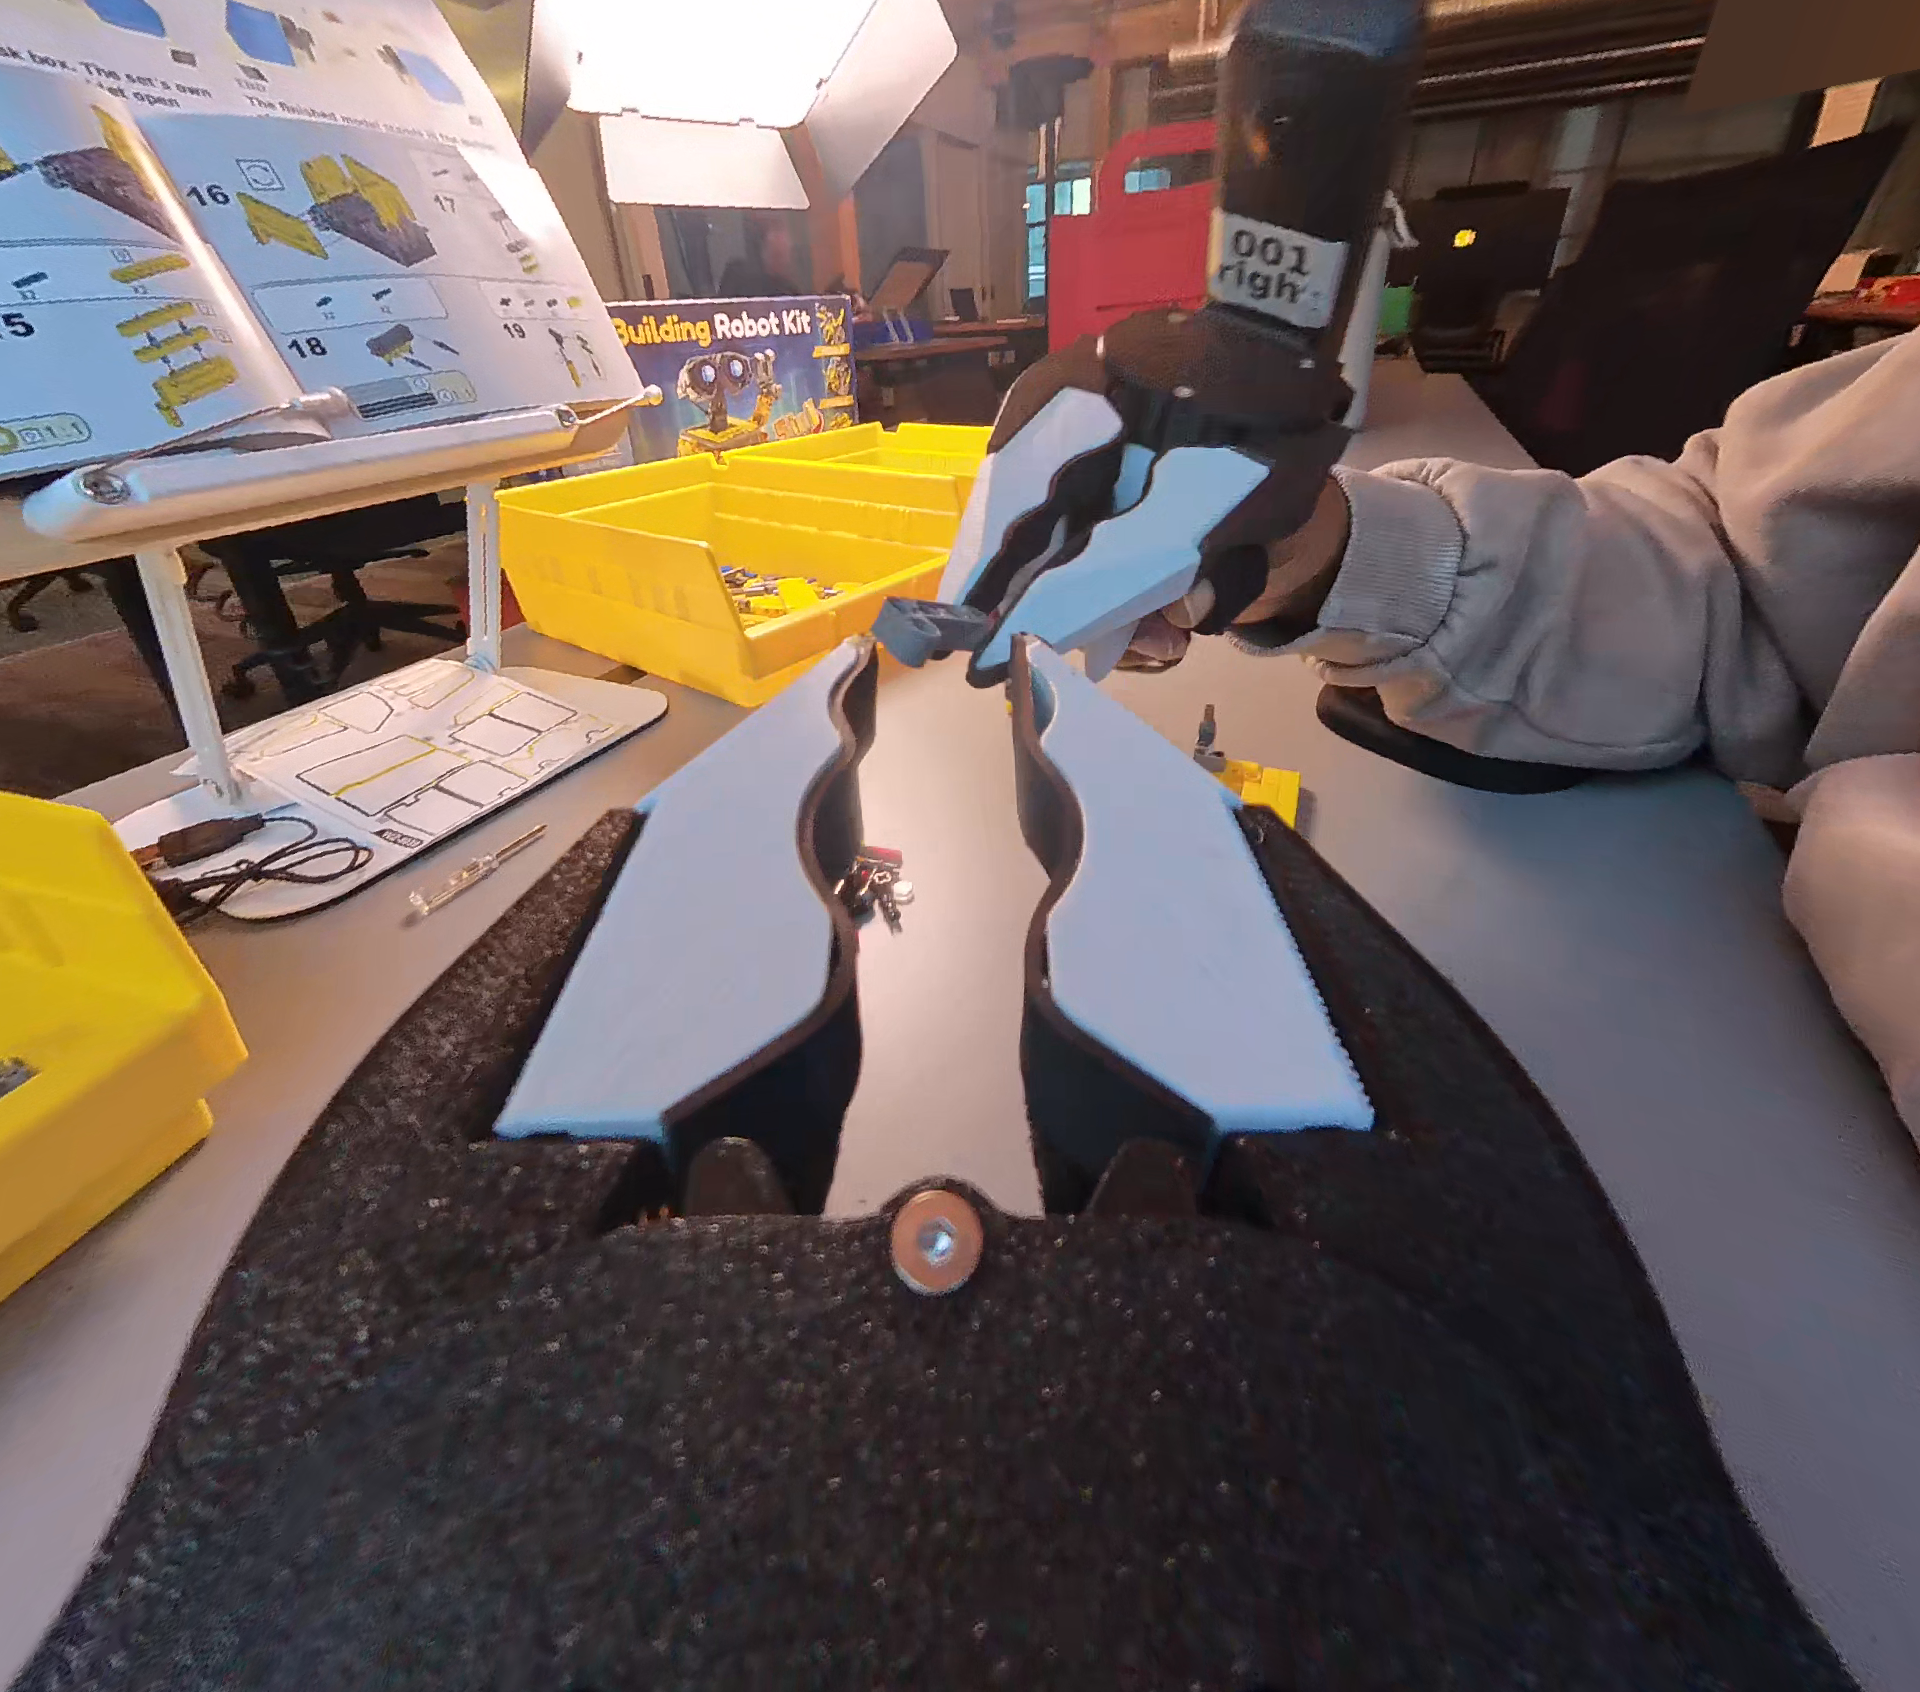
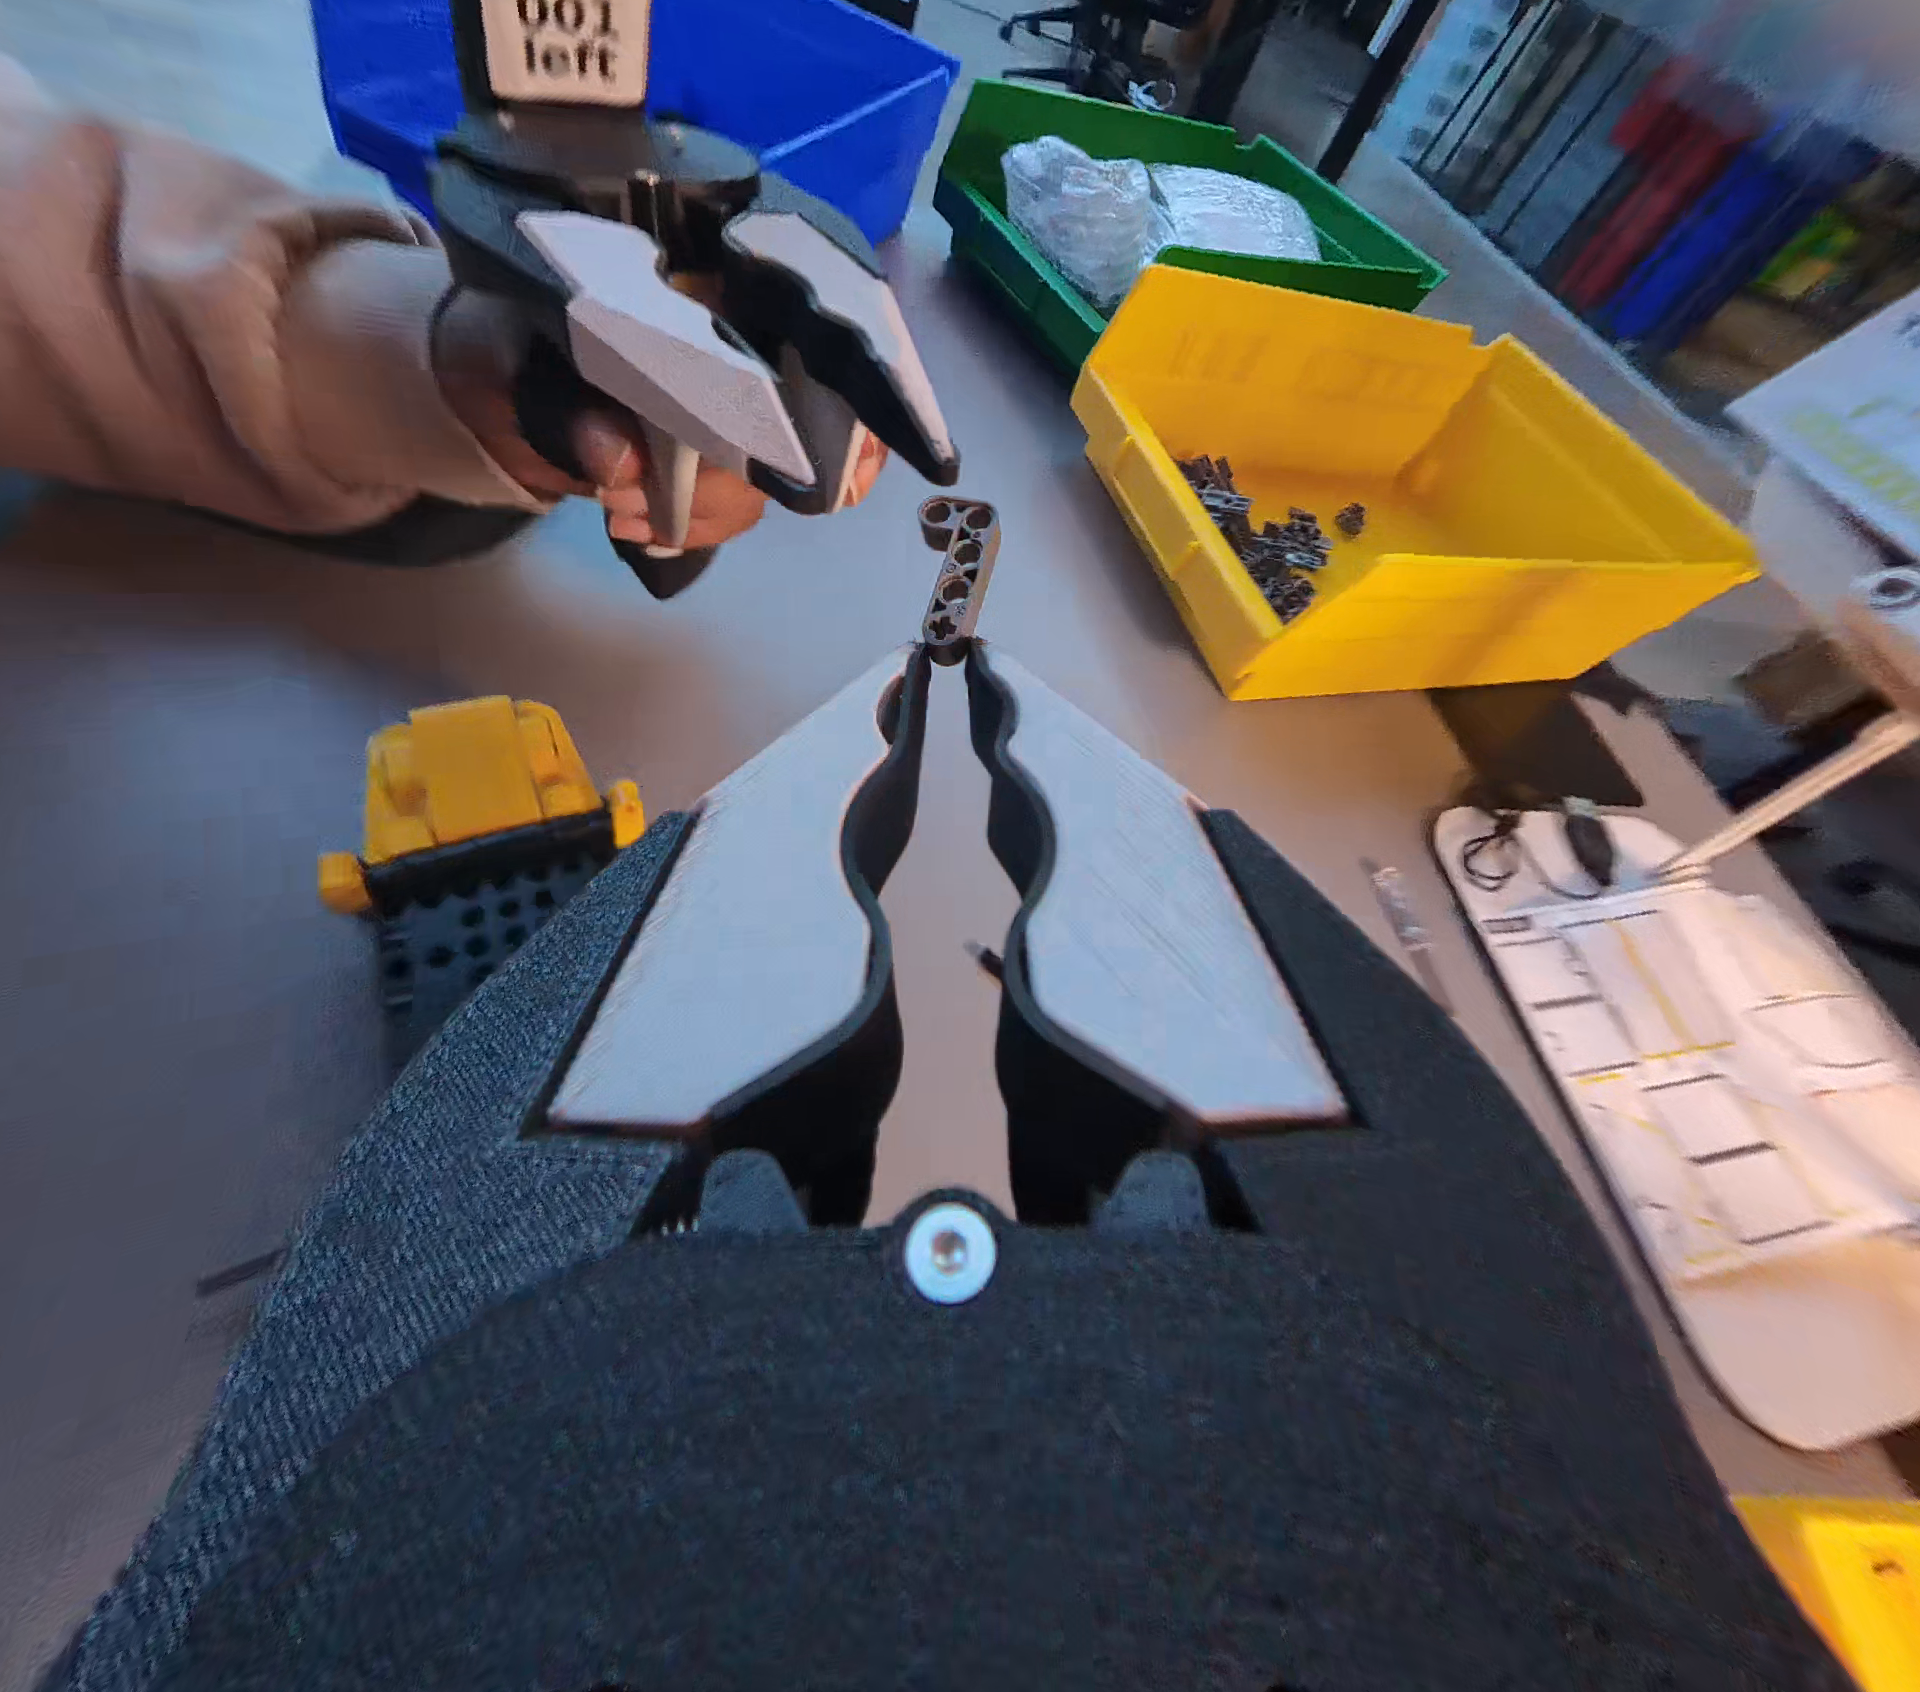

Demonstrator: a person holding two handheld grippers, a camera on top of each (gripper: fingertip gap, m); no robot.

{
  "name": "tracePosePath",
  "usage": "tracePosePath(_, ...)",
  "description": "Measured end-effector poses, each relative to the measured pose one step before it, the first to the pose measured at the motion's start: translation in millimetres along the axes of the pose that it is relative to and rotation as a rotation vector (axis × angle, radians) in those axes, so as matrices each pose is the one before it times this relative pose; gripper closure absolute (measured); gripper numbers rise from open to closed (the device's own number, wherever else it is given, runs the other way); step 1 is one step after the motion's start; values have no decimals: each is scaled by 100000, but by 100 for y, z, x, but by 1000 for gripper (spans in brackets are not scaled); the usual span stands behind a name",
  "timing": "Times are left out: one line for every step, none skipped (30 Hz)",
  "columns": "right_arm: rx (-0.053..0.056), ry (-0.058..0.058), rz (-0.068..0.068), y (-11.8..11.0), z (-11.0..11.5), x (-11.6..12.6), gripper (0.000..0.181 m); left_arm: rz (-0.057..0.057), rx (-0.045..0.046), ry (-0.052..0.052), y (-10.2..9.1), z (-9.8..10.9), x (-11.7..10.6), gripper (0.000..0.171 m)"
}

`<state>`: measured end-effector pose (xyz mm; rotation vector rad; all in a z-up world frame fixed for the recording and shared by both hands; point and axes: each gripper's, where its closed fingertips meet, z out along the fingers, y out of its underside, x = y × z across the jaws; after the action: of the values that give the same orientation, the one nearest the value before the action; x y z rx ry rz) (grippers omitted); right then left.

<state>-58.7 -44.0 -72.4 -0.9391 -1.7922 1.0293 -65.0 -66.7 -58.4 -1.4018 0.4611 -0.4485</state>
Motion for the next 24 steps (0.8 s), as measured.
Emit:
tracePosePath(-1359,1490,-6897,90,83,-220,175,45,-1308,-727,252,72,-133,144)
tracePosePath(-671,825,-5326,-10,116,-332,175,201,-809,-279,143,48,-52,143)
tracePosePath(-957,445,-4084,40,164,-331,175,508,-648,493,94,26,106,143)
tracePosePath(-819,271,-3938,25,171,-323,175,706,-1714,906,238,47,168,148)
tracePosePath(-479,930,-3843,-27,111,-188,175,761,-3251,477,444,32,84,157)
tracePosePath(-768,554,-3106,45,56,-169,176,1349,-1985,-95,214,-45,-45,158)
tracePosePath(-579,-1,-1446,33,58,-109,175,571,-1033,639,44,-66,49,158)
tracePosePath(-149,-528,299,-27,22,-86,175,-440,-981,230,24,-26,-25,158)
tracePosePath(934,382,815,-150,-61,111,175,-104,-1134,-584,41,-24,-123,159)
tracePosePath(1552,521,1282,-242,-125,178,176,1575,-685,-1598,-70,-58,-175,159)
tracePosePath(999,674,1512,-176,-187,273,177,2465,205,-2981,-323,-203,-376,159)
tracePosePath(817,748,1606,-131,-283,401,174,2790,-635,-3470,-346,-369,-616,159)
tracePosePath(-366,632,2338,7,-377,571,162,3378,-1053,-5312,-471,-646,-1078,159)
tracePosePath(-1840,1096,2672,240,-483,817,151,3987,-883,-8117,-707,-1005,-1646,159)
tracePosePath(-2549,904,3072,434,-616,924,139,3912,-509,-8774,-1015,-1337,-1915,159)
tracePosePath(-2903,590,3759,674,-737,932,130,2763,-1806,-9316,-969,-1572,-2241,159)
tracePosePath(-2552,226,4199,882,-831,827,127,1952,-4058,-9681,-574,-1684,-2527,159)
tracePosePath(-1666,-461,4109,1022,-905,619,126,797,-6881,-9074,112,-1727,-2658,159)
tracePosePath(-1673,-1347,4200,1263,-889,367,127,-406,-7942,-9776,698,-1749,-2894,159)
tracePosePath(-2769,-1217,4270,1573,-805,279,127,-1360,-9087,-8944,1346,-1631,-2860,159)
tracePosePath(-3451,-1057,3715,1785,-671,172,128,-2470,-8993,-9034,1798,-1391,-2874,159)
tracePosePath(-3377,-1458,3055,1802,-522,-13,130,-3317,-7633,-6838,1964,-1007,-2473,159)
tracePosePath(-2506,-1136,2669,1578,-362,-95,131,-4878,-7942,-3629,2138,-550,-1861,159)
tracePosePath(-1784,-925,2134,1319,-254,-165,132,-4370,-7430,-2866,2024,-254,-1494,159)
